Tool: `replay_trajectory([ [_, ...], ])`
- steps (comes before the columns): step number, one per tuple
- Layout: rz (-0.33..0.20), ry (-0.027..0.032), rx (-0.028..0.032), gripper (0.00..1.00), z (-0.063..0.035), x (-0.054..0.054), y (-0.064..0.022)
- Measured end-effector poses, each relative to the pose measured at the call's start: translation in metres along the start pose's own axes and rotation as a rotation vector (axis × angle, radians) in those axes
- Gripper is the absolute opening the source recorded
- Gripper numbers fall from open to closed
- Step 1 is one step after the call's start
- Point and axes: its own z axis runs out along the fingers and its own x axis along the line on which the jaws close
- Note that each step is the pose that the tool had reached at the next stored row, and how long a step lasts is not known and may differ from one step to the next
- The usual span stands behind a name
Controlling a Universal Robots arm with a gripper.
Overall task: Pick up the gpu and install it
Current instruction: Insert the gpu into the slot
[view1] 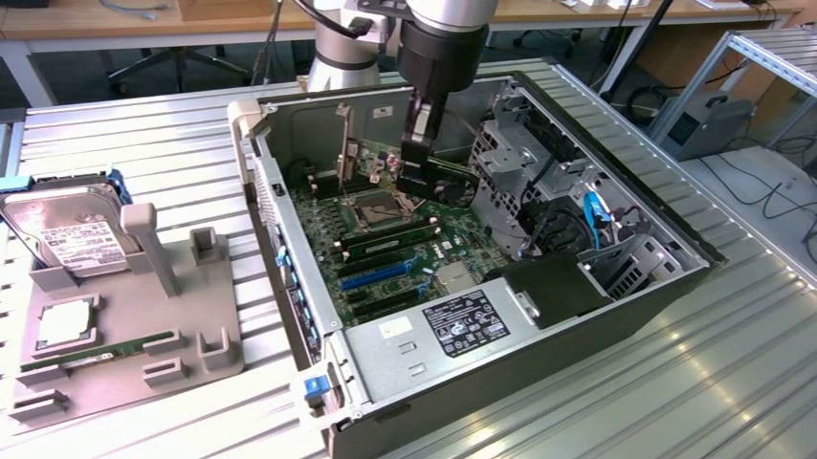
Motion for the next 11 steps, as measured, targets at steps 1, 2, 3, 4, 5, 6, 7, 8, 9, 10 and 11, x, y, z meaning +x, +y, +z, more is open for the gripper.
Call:
replay_trajectory([
  [1,-0.001,0.0001,0.0,0.27,0.0,0.0,0.0],
  [2,-0.003,0.0,-0.0001,0.27,0.0001,0.0,0.0],
  [3,-0.004,0.0,-0.0001,0.27,0.0001,0.0,0.0],
  [4,-0.006,0.0,-0.0001,0.27,0.0001,0.0,0.0],
  [5,-0.007,0.0,-0.0002,0.27,0.0002,0.0,0.0],
  [6,-0.008,0.0,-0.0002,0.27,0.0002,0.0,0.0],
  [7,-0.01,0.0001,-0.0003,0.27,0.0002,0.0,0.0],
  [8,-0.012,0.0001,-0.0003,0.27,0.0003,0.0,0.0],
  [9,-0.013,0.0001,-0.0003,0.27,0.0003,0.0,0.0],
  [10,-0.015,0.0,-0.0004,0.27,0.0003,0.0,0.0],
  [11,-0.016,0.0,-0.0004,0.27,0.0004,0.0,0.0],
])
